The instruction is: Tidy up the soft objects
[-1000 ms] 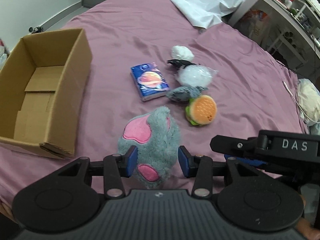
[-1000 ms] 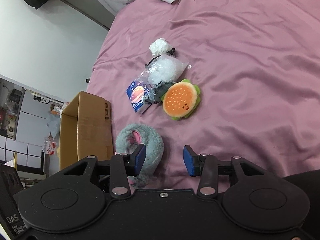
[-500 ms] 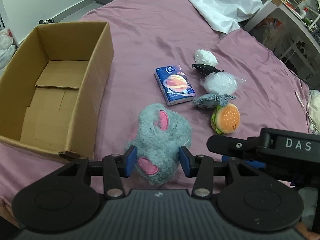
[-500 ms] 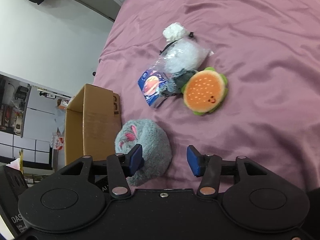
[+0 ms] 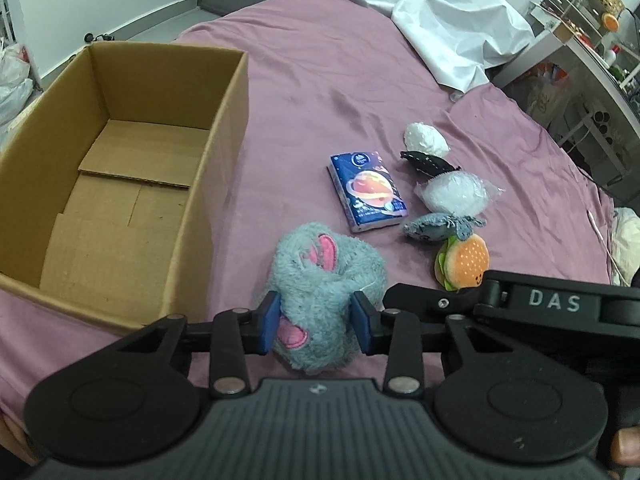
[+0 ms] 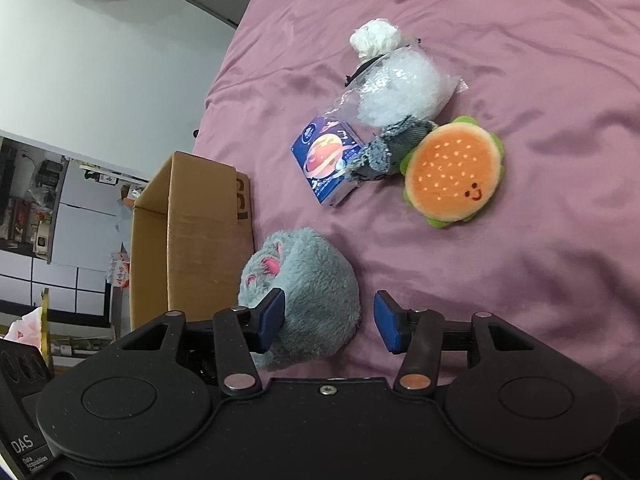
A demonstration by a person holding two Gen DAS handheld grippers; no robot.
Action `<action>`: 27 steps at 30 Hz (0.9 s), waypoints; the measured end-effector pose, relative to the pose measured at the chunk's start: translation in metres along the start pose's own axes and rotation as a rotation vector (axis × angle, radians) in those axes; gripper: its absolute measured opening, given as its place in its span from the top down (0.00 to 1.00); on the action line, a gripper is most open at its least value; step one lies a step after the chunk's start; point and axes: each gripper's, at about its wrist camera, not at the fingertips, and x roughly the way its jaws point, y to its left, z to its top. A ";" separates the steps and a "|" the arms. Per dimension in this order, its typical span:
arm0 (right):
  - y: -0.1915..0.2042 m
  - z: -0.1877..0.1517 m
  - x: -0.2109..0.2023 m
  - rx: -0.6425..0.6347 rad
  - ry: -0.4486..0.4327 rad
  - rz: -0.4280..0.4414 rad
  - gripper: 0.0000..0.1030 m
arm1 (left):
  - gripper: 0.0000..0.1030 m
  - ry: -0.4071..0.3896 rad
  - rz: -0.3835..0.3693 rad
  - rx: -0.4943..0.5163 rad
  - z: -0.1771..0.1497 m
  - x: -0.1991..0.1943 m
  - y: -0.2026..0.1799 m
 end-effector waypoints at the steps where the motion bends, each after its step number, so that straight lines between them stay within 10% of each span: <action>1: 0.000 0.001 0.003 0.013 0.005 0.002 0.52 | 0.64 0.002 -0.009 -0.004 0.001 0.000 0.001; 27: -0.012 0.006 0.019 0.141 0.022 0.049 0.63 | 0.61 -0.026 0.032 -0.063 0.009 0.005 0.001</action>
